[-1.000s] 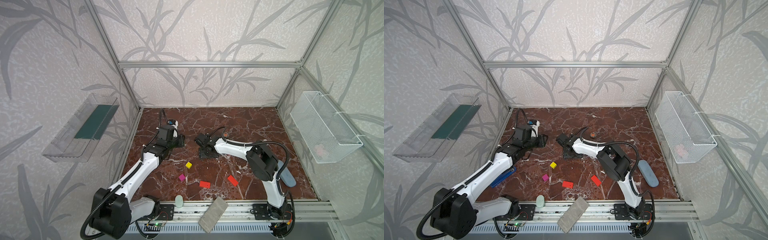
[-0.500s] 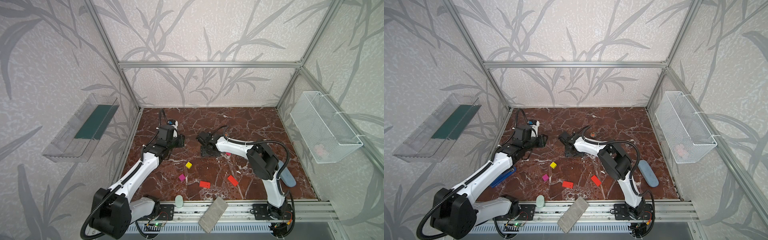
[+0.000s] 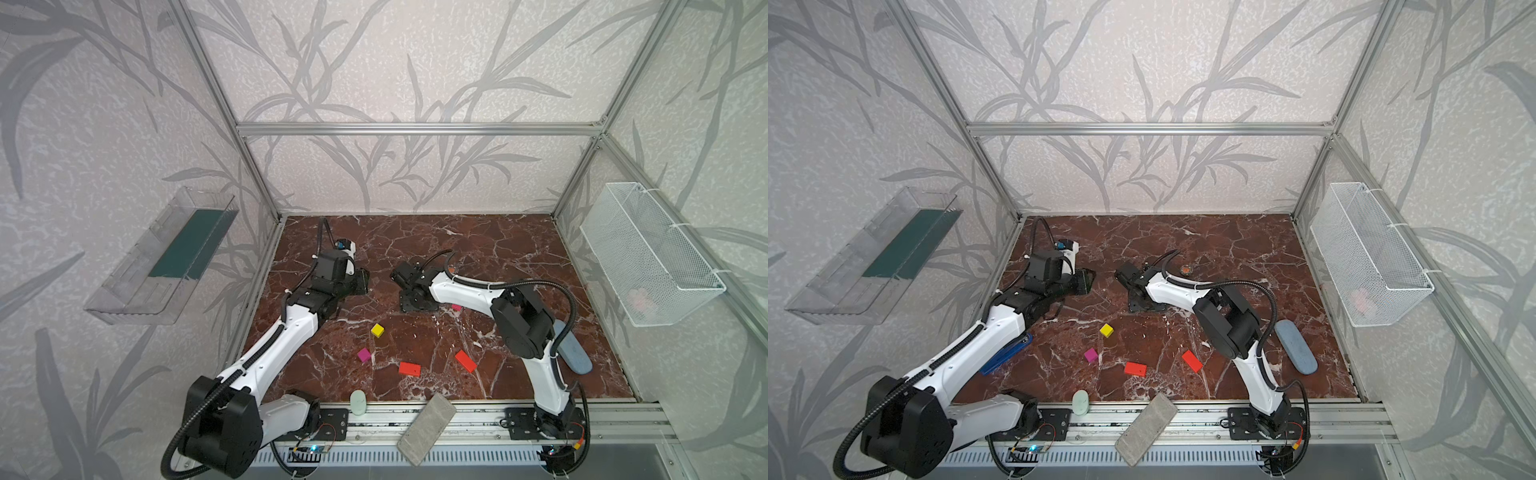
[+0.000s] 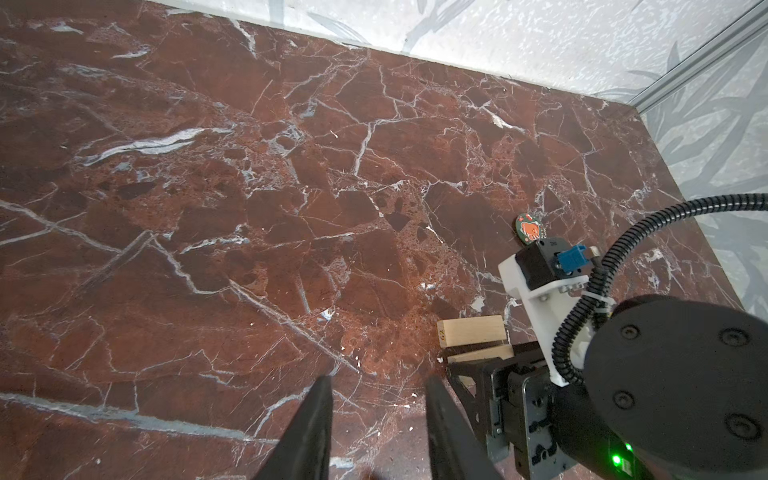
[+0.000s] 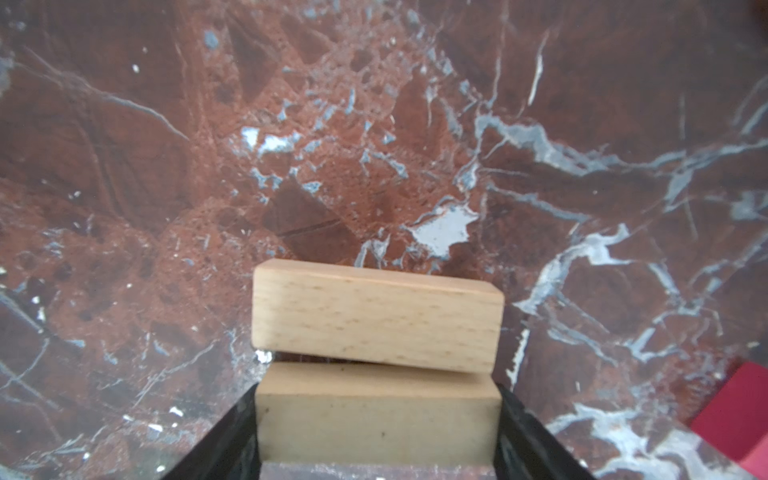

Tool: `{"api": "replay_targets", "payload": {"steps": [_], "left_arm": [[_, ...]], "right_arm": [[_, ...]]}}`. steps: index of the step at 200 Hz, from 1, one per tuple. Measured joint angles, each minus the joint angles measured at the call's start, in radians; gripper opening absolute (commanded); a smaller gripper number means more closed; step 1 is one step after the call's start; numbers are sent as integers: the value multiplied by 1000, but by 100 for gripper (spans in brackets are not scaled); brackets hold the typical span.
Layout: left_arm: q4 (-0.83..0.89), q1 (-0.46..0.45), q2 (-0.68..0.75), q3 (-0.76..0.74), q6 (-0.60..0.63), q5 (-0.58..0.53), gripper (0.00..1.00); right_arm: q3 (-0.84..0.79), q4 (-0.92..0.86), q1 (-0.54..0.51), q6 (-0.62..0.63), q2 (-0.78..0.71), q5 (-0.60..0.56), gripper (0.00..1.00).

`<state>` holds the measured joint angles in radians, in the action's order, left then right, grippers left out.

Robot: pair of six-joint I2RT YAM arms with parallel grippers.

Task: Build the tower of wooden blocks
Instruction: 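Lower the held block with the right gripper beside the other wooden block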

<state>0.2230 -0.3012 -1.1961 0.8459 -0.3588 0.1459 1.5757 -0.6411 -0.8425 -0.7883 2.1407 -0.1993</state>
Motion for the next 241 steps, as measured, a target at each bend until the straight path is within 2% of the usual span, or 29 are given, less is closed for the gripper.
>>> {"api": "replay_targets", "payload": {"steps": [76, 213, 241], "left_arm": [[0, 2, 6, -6, 0, -1, 37], [0, 3, 11, -11, 0, -5, 37], [0, 3, 11, -11, 0, -5, 37]], "right_arm": [[17, -13, 0, 4, 12, -2, 72], [40, -24, 0, 7, 26, -5, 73], [41, -26, 0, 6, 27, -6, 79]]}}
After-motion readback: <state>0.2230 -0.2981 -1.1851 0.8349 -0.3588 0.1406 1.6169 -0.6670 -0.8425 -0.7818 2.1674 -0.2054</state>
